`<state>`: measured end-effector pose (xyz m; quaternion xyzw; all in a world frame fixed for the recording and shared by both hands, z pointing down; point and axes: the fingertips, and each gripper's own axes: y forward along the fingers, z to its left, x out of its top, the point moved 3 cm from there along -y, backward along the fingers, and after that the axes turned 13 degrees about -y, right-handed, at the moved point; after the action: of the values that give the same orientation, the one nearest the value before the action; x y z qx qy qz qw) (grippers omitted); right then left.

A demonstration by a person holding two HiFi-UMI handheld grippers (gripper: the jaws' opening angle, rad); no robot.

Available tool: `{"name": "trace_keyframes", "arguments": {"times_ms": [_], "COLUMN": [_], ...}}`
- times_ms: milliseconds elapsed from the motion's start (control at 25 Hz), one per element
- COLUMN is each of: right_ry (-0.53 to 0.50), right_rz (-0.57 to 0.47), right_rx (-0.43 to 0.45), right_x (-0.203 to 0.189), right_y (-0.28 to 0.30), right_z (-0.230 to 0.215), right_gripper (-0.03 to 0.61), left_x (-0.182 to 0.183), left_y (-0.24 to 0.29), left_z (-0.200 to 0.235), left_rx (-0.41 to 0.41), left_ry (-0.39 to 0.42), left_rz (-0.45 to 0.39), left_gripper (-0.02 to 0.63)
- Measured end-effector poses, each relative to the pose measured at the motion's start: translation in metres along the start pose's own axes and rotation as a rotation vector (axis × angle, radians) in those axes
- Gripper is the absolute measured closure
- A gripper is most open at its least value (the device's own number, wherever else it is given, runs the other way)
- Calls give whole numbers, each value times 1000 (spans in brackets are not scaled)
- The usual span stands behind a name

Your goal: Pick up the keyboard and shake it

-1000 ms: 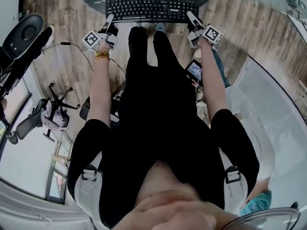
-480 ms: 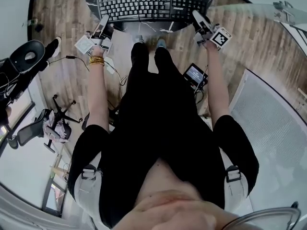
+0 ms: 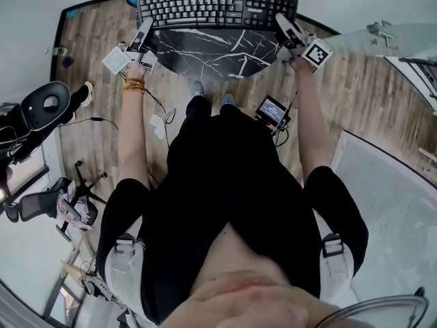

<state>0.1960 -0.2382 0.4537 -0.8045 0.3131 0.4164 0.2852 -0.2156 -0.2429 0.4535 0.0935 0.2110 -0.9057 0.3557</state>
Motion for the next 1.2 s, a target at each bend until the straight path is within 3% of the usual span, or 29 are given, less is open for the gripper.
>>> {"name": "trace_keyframes", "arguments": {"times_ms": [360, 520, 760, 1200], "right_ry": [-12, -30, -83, -332], "right_rz": [-32, -40, -49, -134], "right_rx": [6, 18, 47, 209], "right_x": [29, 37, 51, 96], "right_y": [25, 35, 51, 50], "right_z": [-9, -11, -11, 26], "right_gripper": [462, 462, 460, 468], "left_x": [35, 45, 65, 82], "left_y": [31, 37, 43, 54], "left_z": [-17, -11, -8, -37], "left_rx": [-69, -50, -72, -332], "left_ry": [55, 8, 47, 176], "left_rz": [27, 10, 17, 84], "left_gripper": [511, 511, 511, 515]}}
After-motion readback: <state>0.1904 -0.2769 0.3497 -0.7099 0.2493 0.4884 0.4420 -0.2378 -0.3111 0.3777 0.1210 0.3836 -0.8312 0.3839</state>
